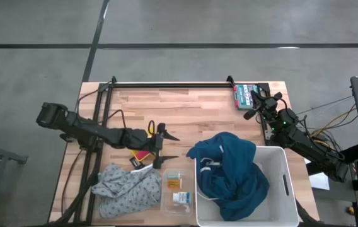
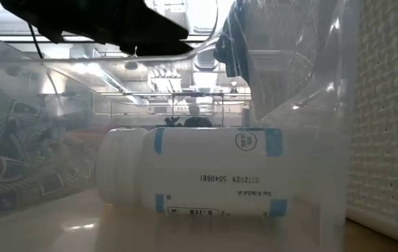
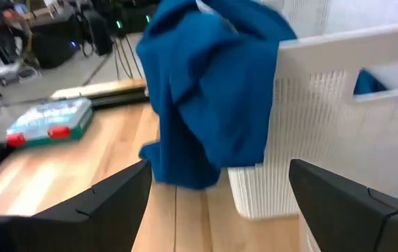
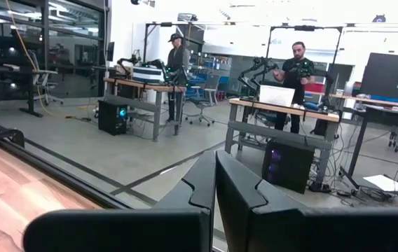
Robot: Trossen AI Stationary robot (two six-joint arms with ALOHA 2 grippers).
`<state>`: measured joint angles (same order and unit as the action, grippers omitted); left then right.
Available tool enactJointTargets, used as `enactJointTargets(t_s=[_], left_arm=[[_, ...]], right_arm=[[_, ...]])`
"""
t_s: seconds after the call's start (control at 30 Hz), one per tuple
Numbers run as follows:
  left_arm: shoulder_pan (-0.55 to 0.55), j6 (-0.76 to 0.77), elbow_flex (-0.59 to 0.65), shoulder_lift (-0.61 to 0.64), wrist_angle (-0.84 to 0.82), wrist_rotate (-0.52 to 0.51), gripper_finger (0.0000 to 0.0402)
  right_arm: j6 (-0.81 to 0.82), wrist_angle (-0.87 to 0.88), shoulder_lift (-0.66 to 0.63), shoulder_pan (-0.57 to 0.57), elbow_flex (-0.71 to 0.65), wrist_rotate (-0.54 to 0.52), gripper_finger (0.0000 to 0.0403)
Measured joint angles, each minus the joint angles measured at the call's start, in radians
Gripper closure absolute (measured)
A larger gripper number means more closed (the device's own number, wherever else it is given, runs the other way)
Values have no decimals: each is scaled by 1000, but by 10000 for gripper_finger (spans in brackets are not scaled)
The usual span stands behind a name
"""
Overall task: Pick & Place Medicine items
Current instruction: Put the blue patient gown into the white laundry bin
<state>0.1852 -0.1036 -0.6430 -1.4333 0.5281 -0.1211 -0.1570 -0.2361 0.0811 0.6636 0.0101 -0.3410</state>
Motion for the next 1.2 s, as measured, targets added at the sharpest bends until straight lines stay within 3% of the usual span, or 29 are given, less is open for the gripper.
enactJointTargets(t_s=[0.43,1.2], left_arm=[[14,27,-102,-165,74,-25,61],[32,-68,-160,-181,84,-18,60]], right_arm=[[0,0,0,0,0,0,394],[0,0,0,0,0,0,394]])
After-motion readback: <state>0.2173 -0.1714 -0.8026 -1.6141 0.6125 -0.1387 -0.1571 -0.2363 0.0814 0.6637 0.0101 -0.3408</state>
